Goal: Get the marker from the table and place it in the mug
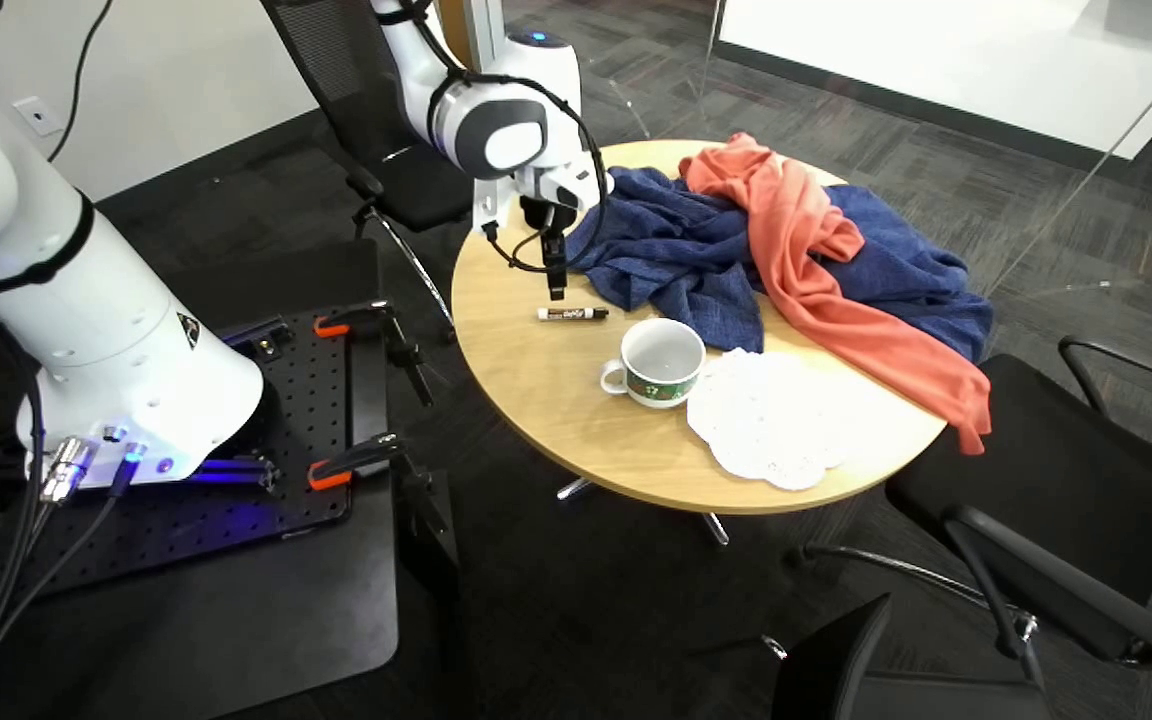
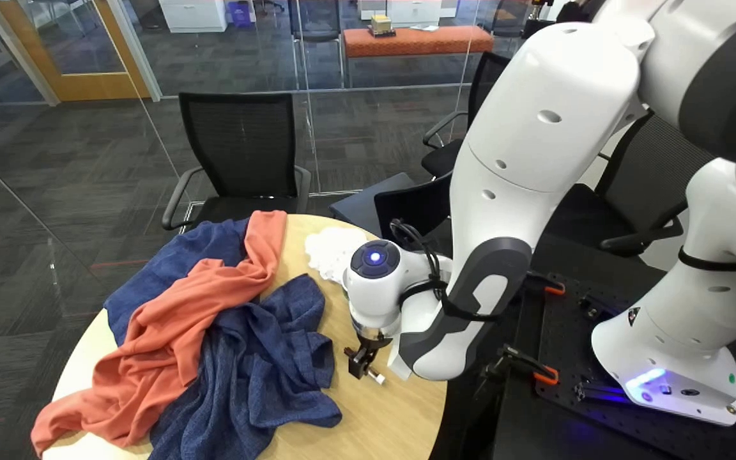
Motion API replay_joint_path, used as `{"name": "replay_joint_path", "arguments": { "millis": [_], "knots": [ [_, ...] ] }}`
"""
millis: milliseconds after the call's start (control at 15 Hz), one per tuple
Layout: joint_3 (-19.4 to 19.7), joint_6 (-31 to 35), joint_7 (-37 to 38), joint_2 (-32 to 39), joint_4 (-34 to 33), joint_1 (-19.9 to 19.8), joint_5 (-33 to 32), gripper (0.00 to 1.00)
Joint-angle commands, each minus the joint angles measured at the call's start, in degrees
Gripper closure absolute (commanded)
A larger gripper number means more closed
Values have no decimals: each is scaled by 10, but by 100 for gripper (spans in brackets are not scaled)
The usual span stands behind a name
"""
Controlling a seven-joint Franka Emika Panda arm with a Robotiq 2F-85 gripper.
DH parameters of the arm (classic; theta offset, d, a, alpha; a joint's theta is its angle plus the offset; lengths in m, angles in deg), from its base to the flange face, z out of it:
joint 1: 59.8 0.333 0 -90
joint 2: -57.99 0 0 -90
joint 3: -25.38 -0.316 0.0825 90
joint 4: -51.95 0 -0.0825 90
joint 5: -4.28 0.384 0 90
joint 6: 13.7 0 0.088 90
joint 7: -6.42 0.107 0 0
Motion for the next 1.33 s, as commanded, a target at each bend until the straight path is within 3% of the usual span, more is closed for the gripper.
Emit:
{"name": "replay_joint_path", "arguments": {
  "millis": [0,1267],
  "knots": [
    [7,2,-1,31,-28,5,16,0],
    [14,3,-4,130,-115,4,38,0]
  ]
}}
